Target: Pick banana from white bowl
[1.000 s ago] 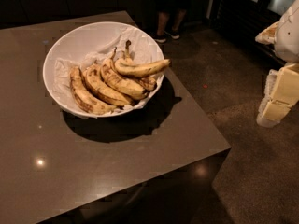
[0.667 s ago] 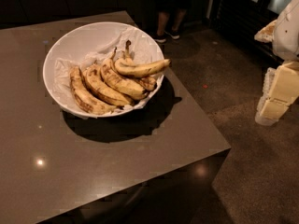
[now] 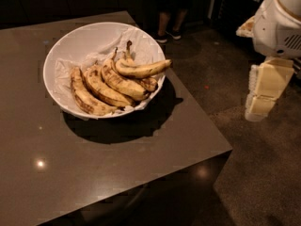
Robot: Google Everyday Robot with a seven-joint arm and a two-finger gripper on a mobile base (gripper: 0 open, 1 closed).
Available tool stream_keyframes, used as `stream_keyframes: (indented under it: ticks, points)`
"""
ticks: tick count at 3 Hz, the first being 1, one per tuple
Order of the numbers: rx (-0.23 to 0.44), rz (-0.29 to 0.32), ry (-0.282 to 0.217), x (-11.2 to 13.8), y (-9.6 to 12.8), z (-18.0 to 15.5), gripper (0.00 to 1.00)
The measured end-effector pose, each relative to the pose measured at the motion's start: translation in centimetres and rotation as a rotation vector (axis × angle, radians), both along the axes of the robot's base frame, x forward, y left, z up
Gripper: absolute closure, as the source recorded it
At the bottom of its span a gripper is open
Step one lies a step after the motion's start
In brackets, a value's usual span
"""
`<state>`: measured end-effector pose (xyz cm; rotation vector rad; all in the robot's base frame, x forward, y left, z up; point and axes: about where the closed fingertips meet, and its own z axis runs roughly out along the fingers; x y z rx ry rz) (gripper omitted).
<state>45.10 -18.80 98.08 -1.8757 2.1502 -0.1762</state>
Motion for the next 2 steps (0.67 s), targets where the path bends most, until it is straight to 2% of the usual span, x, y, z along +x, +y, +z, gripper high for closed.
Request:
stream_keyframes:
  ticks: [1, 2]
  points:
    - [-0.001, 0.002, -0.002, 0.0, 0.0, 0.0, 0.0]
    - [0.018, 0.006, 0.025, 2.2, 2.2, -0.3, 0.0]
